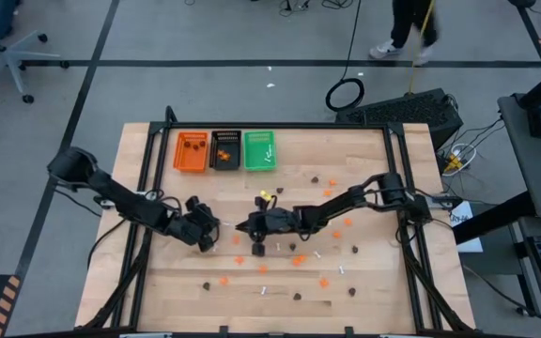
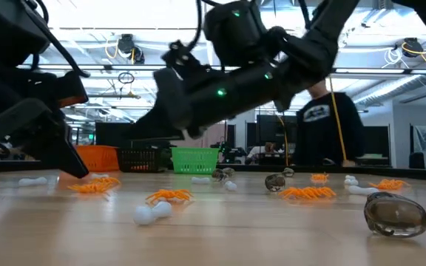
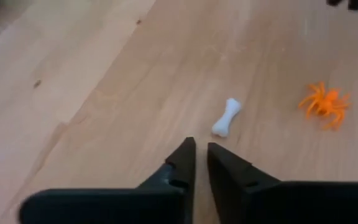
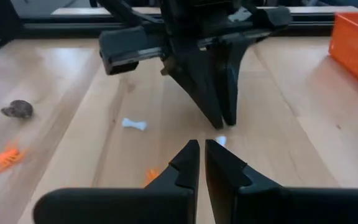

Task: Sort Halloween decoration
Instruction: Put the white bone toy into the green bin

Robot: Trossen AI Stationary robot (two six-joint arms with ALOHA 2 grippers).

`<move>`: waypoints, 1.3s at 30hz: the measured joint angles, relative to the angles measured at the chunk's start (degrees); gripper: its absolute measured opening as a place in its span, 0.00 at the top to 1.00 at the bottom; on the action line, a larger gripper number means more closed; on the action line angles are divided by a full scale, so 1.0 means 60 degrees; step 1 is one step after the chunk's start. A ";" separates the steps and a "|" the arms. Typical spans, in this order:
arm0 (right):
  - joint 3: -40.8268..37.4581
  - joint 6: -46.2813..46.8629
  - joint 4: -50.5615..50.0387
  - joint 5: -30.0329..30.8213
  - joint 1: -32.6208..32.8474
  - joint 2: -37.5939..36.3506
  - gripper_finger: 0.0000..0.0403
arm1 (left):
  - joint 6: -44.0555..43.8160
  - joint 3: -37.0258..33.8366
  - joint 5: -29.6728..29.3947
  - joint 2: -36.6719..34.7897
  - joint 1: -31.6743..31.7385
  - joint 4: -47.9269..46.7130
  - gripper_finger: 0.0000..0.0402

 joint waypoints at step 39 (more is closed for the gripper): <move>0.0604 0.0308 0.0768 0.0031 -0.0420 0.1118 0.68 | 0.0965 0.0044 -0.1708 -0.2329 -0.0066 -0.0034 0.97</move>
